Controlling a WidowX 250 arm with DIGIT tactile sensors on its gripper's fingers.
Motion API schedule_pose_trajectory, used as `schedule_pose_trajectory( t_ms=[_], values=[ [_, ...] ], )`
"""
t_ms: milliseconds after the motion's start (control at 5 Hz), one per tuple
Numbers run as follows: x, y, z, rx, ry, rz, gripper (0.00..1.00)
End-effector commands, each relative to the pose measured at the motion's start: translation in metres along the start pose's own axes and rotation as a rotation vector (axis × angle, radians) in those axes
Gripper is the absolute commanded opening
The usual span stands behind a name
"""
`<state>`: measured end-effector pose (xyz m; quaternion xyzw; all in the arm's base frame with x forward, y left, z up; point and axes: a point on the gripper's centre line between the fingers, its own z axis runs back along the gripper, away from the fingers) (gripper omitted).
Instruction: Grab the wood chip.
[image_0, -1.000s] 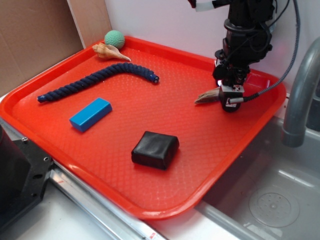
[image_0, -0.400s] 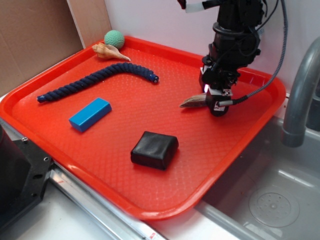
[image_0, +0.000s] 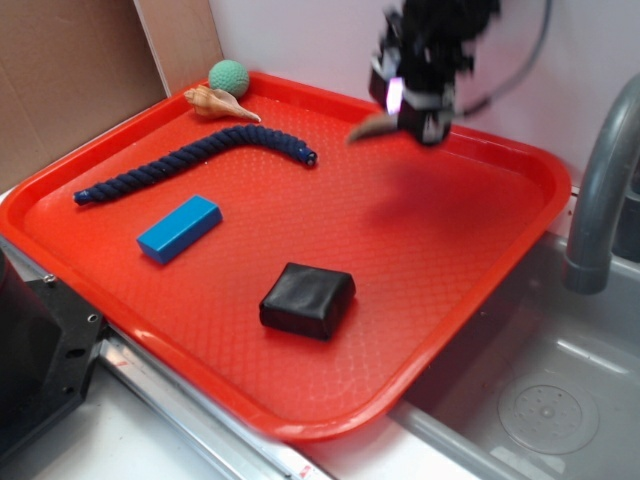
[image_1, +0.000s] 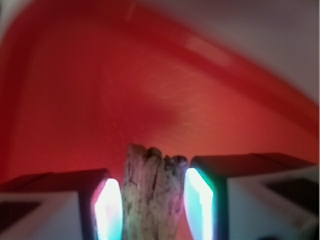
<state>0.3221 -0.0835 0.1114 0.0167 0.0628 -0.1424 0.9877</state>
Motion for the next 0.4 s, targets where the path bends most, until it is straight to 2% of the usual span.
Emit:
schedule_pose_trajectory(
  t_ms=[0, 200],
  values=[
    [-0.084, -0.006, 0.113, 0.002, -0.182, 0.410, 0.00],
    [-0.101, -0.004, 0.148, 0.008, -0.194, 0.412, 0.00]
  ],
)
